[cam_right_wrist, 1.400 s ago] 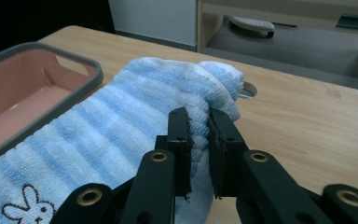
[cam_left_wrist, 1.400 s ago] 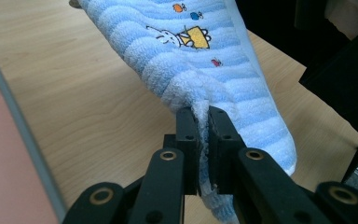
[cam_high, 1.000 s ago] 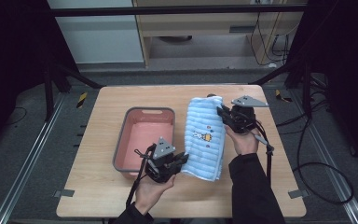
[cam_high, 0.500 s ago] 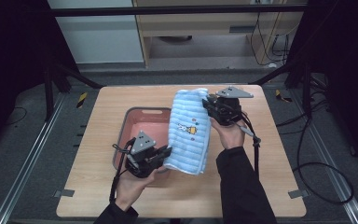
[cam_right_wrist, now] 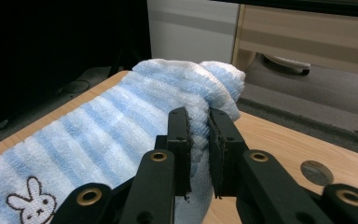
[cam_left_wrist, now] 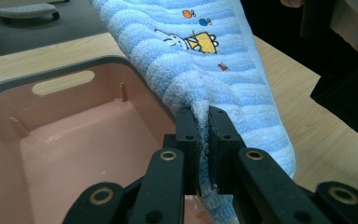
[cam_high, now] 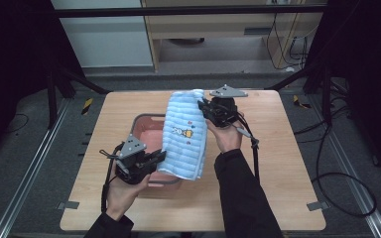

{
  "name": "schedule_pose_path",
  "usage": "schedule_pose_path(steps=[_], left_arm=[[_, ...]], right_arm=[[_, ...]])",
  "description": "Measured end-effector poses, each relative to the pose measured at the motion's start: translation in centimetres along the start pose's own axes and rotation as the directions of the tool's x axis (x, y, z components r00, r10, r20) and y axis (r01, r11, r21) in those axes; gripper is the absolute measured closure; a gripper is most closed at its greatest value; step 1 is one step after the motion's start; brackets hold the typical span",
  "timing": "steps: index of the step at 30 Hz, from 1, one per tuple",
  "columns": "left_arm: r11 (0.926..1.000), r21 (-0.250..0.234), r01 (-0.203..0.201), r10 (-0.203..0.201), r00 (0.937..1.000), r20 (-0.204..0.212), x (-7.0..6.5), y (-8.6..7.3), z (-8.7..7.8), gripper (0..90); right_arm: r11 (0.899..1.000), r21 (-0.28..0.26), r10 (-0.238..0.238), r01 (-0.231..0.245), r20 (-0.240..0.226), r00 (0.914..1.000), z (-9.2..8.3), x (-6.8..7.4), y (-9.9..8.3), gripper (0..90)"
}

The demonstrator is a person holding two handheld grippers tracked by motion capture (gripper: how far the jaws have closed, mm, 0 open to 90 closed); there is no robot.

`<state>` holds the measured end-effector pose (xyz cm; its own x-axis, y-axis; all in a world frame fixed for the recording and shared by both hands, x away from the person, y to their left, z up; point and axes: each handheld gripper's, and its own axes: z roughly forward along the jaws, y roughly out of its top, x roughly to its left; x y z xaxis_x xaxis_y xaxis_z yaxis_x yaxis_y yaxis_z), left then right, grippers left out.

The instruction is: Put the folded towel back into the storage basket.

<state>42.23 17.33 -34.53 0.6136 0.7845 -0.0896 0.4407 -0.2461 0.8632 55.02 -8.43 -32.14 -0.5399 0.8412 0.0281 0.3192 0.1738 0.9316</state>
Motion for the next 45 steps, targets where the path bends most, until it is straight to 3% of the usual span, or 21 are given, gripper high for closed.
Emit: schedule_pose_path(steps=[22,32,45], left_arm=[[0.9985,0.006,0.054,-0.053,0.9957,-0.076,4.5,-1.3,-2.1,84.5],[0.9958,0.031,0.086,-0.082,0.9905,-0.111,6.1,-2.1,-1.2,84.5],[0.9919,0.087,0.093,-0.082,0.99,-0.115,6.2,-3.7,0.8,84.5]], right_arm=[[1.0,-0.003,-0.001,0.001,-0.075,0.9972,5.5,3.7,0.8,80.1],[1.0,0.014,-0.002,0.003,-0.089,0.996,7.6,4.2,0.2,80.0],[0.998,0.057,-0.011,0.017,-0.097,0.9953,9.7,3.9,-1.8,80.0]])
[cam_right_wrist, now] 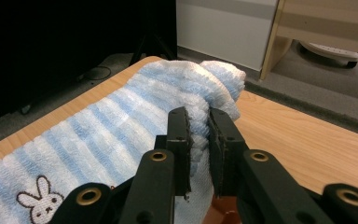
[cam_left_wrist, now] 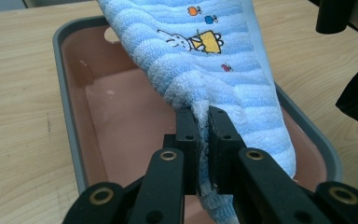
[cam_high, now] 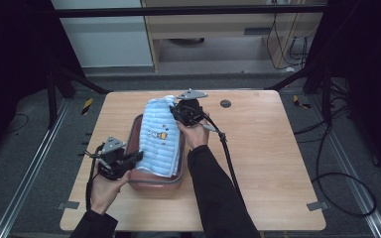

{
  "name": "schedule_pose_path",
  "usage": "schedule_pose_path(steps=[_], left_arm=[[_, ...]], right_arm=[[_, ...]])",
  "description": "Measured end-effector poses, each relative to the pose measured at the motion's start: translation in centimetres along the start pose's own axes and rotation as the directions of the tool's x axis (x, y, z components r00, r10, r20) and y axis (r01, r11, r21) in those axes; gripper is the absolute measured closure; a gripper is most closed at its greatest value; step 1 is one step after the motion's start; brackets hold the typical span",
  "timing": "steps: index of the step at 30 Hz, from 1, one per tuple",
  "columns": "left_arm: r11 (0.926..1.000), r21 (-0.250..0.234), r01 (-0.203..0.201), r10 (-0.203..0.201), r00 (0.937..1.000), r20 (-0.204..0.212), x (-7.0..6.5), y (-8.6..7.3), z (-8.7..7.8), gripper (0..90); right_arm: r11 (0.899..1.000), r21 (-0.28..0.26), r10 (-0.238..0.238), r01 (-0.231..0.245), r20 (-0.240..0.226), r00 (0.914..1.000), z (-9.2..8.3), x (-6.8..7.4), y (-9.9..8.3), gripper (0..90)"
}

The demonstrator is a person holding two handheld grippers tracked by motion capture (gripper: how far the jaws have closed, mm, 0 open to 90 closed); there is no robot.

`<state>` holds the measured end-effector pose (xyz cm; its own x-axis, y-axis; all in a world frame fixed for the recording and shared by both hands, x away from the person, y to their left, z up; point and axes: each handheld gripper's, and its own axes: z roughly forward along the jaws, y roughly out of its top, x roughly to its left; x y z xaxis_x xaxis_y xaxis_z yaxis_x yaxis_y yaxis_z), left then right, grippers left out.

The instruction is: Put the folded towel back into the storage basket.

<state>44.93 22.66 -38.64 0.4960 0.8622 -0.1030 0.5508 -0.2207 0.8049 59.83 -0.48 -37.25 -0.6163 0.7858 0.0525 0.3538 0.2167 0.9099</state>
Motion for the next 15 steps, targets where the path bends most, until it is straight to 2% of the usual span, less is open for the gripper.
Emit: schedule_pose_path(steps=[6,15], left_arm=[[0.9998,0.018,-0.003,0.003,1.0,-0.001,-0.1,-0.4,0.7,84.5],[0.9985,0.047,-0.029,0.029,0.9995,-0.012,-0.6,-1.0,1.4,84.4]], right_arm=[[1.0,0.02,-0.002,0.002,0.001,1.0,0.6,-0.1,-1.0,79.9],[0.999,0.05,0.004,-0.004,-0.008,1.0,1.5,-0.1,-2.5,79.9]])
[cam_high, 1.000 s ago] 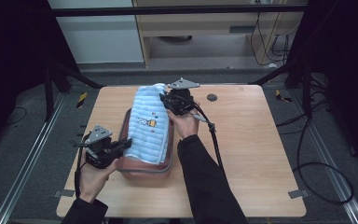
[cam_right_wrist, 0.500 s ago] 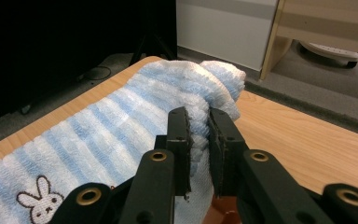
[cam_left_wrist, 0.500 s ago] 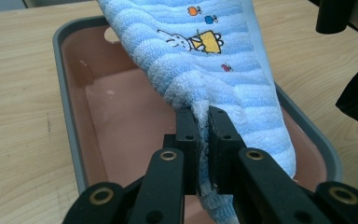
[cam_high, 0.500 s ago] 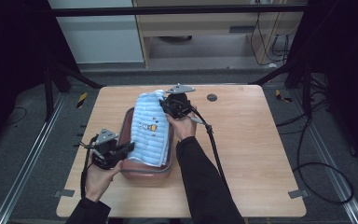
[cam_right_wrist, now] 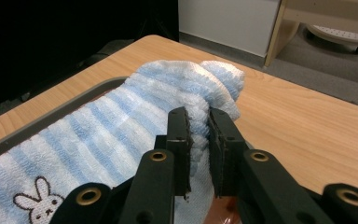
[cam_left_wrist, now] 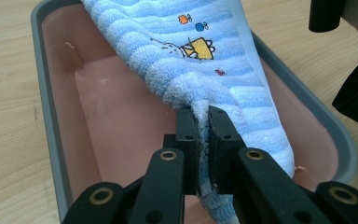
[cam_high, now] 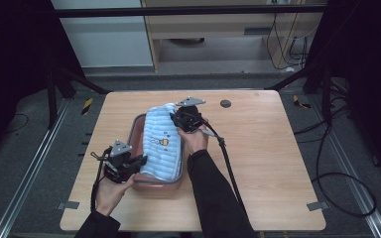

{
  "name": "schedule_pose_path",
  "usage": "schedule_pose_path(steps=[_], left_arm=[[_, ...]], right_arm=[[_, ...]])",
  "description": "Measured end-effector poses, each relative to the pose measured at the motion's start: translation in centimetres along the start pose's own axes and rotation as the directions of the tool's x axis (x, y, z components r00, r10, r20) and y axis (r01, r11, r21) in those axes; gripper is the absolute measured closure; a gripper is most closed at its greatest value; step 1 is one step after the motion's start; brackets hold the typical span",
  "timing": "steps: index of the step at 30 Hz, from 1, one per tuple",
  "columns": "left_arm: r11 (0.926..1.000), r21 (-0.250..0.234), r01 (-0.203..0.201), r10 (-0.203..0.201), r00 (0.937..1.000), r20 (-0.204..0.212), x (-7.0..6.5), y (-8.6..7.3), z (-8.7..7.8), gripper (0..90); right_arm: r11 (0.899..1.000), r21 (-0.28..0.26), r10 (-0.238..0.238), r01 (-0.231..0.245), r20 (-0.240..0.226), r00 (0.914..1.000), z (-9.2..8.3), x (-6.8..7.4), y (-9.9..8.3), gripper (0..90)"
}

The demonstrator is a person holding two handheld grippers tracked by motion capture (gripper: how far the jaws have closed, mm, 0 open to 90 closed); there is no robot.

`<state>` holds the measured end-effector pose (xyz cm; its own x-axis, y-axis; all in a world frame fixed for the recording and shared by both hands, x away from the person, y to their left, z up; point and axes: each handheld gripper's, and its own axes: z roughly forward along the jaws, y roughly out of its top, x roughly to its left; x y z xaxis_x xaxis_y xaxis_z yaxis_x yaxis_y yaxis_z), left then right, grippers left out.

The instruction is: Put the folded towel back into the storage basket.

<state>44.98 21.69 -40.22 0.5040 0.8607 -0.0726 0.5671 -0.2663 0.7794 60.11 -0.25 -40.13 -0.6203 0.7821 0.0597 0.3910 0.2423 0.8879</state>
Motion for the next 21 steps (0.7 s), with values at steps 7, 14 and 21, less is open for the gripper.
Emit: schedule_pose_path(steps=[7,14,21], left_arm=[[0.9997,0.026,-0.002,0.002,0.9999,-0.014,0.1,-0.7,0.6,84.4],[0.9988,0.049,-0.004,0.006,0.9996,-0.028,0.2,-1.2,0.9,84.3],[0.9975,0.071,-0.004,0.006,0.9994,-0.033,0.2,-1.6,1.3,84.2]], right_arm=[[1.0,0.017,0.004,-0.004,-0.005,1.0,0.7,0.0,-1.0,79.8],[0.999,0.034,0.01,-0.01,-0.004,0.9999,1.1,0.1,-1.8,79.5],[0.998,0.064,0.004,-0.004,-0.002,1.0,1.7,0.2,-2.7,79.3]])
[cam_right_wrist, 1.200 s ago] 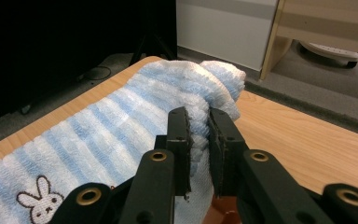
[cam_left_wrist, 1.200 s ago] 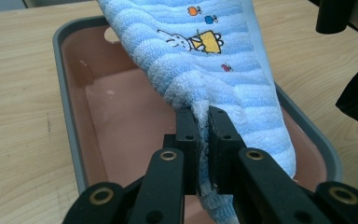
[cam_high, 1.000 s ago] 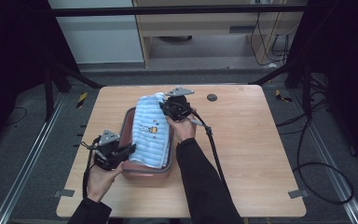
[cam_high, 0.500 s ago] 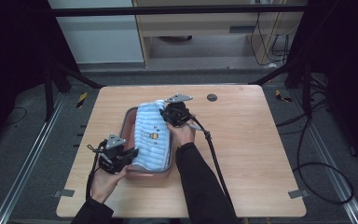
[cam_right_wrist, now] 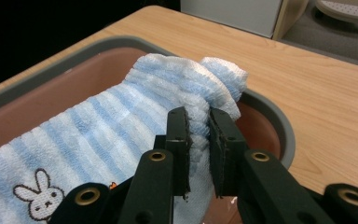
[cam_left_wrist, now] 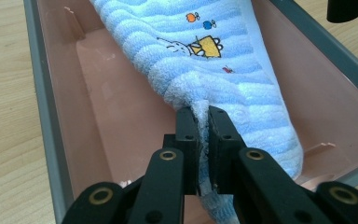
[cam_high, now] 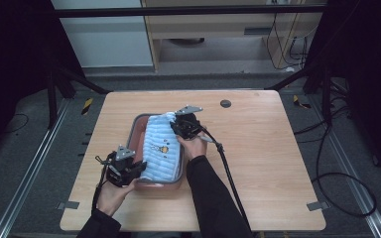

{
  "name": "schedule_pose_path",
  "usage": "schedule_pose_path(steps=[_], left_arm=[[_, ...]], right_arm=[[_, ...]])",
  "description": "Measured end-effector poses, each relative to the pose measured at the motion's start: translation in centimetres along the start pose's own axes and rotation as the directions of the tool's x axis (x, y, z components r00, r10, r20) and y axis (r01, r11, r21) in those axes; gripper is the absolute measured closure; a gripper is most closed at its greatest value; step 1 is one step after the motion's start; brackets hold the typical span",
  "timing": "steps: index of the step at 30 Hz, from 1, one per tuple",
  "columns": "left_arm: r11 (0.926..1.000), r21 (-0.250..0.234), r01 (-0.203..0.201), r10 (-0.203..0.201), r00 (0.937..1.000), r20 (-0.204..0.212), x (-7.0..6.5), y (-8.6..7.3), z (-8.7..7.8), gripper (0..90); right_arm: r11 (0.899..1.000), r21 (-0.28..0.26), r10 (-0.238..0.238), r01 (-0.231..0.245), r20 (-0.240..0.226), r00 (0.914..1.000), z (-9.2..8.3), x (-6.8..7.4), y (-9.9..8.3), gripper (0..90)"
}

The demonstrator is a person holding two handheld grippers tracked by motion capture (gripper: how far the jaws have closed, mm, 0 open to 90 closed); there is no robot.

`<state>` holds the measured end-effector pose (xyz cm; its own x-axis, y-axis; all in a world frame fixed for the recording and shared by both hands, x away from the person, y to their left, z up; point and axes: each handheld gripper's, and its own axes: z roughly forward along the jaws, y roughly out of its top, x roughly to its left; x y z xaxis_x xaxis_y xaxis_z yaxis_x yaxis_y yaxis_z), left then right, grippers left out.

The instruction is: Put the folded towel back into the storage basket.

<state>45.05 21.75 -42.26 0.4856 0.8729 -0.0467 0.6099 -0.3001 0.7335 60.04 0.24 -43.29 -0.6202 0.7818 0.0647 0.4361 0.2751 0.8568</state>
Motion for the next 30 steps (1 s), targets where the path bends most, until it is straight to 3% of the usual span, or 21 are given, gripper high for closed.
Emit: schedule_pose_path(steps=[7,12,16,22,30], left_arm=[[0.9998,0.02,0.003,-0.002,0.9999,-0.01,0.2,-0.1,0.3,83.3],[0.9997,0.023,0.011,-0.01,0.999,-0.044,0.5,-0.3,0.5,72.0],[0.9998,0.004,0.019,-0.018,0.9984,-0.053,0.7,-0.2,0.2,67.9],[0.9986,-0.051,0.016,-0.019,0.998,-0.06,1.1,0.0,-0.8,62.9],[0.9922,-0.122,0.028,-0.034,0.998,-0.053,2.2,0.0,-2.2,52.9]], right_arm=[[1.0,0.024,-0.019,0.018,0.014,0.9997,0.4,0.2,-0.2,78.4],[0.998,0.048,-0.031,0.03,0.023,0.9992,0.6,0.2,-0.4,72.0],[0.999,0.028,-0.021,0.02,0.029,0.9993,0.3,0.0,-0.4,64.4],[1.0,-0.013,-0.011,0.011,0.048,0.9988,-1.1,-0.4,0.0,53.7],[0.997,-0.066,0.046,-0.043,0.037,0.9983,-4.4,-1.9,0.2,32.9]])
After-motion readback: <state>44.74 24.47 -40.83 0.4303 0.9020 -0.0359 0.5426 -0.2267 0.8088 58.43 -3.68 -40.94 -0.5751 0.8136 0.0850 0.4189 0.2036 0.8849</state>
